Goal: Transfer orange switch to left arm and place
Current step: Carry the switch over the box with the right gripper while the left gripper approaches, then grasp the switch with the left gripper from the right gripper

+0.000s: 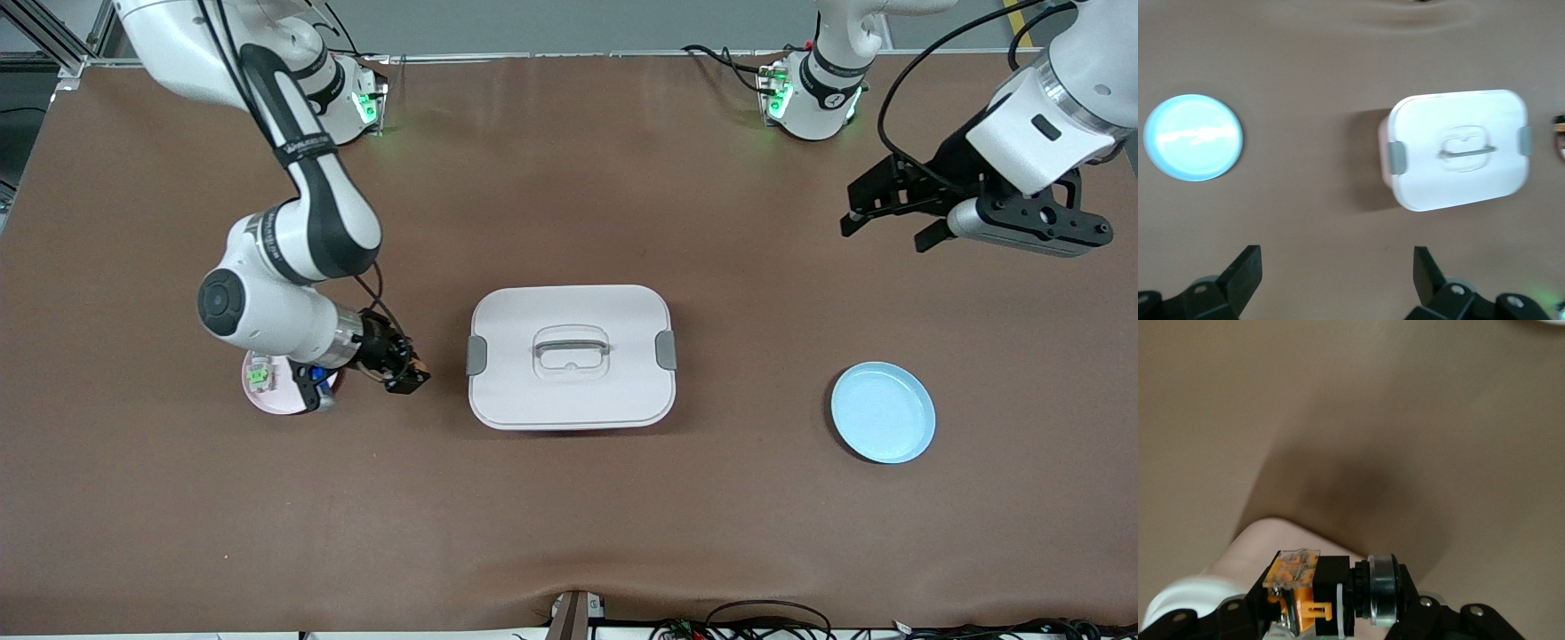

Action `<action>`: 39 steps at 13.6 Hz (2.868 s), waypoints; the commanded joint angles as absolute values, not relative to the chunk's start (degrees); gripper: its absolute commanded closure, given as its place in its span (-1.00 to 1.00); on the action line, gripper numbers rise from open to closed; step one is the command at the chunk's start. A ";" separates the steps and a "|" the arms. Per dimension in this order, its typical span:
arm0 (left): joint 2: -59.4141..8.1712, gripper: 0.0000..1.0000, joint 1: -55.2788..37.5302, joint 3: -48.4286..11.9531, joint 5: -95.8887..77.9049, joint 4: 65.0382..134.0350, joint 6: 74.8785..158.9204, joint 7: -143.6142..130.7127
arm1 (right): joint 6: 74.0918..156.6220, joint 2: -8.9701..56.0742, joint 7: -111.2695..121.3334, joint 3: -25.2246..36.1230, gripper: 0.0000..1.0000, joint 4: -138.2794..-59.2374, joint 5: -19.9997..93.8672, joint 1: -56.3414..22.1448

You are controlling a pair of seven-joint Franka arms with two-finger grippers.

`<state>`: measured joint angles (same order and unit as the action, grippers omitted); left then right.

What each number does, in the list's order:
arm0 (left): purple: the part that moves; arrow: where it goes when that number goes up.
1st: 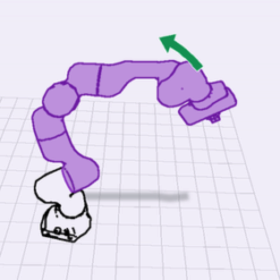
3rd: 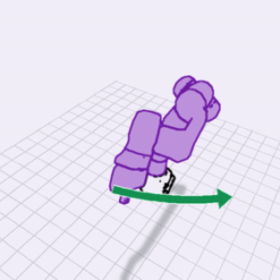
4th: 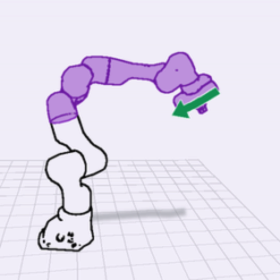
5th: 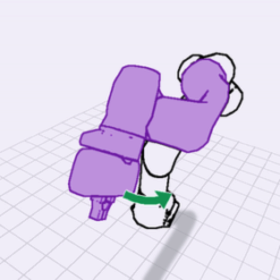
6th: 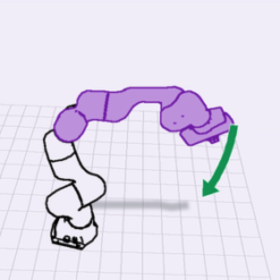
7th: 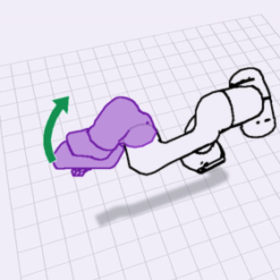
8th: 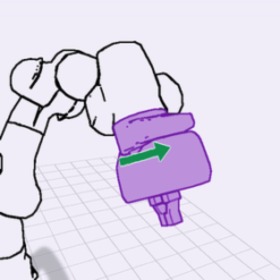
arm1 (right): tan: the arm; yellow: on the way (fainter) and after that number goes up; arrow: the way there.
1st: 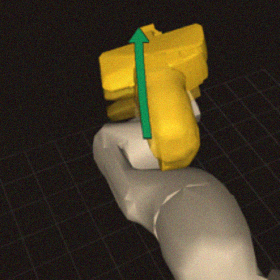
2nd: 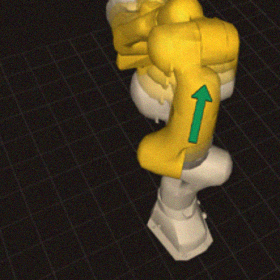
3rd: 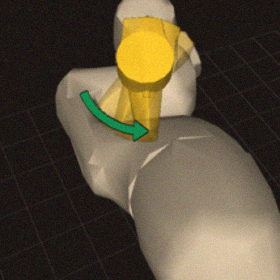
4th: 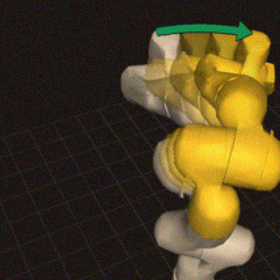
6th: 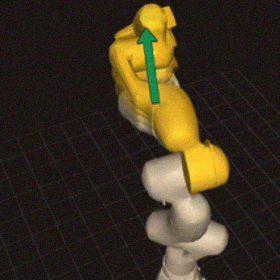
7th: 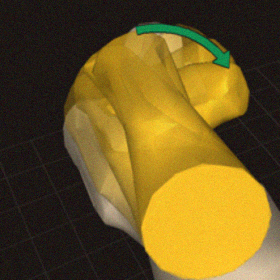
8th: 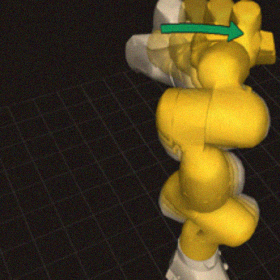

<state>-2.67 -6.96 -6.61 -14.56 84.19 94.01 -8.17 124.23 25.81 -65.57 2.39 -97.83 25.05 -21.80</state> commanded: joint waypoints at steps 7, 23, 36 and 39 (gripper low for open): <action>-3.77 -1.00 -7.29 -10.19 -18.19 83.76 94.83 -8.17 | 123.13 38.49 -92.26 2.99 1.00 -75.61 27.69 -32.33; -8.09 -1.00 -11.51 -13.27 -32.06 99.83 122.32 -5.64 | 131.57 43.42 -115.40 -1.84 1.00 -60.91 34.80 -39.28; -8.26 -0.73 -9.76 -13.18 -47.02 107.93 129.20 7.21 | 136.67 44.47 -122.61 -6.59 1.00 -57.04 36.38 -39.90; -8.09 -0.22 -9.76 -13.27 -47.20 108.02 129.11 6.59 | 136.58 44.47 -122.70 -6.68 1.00 -56.25 36.74 -39.73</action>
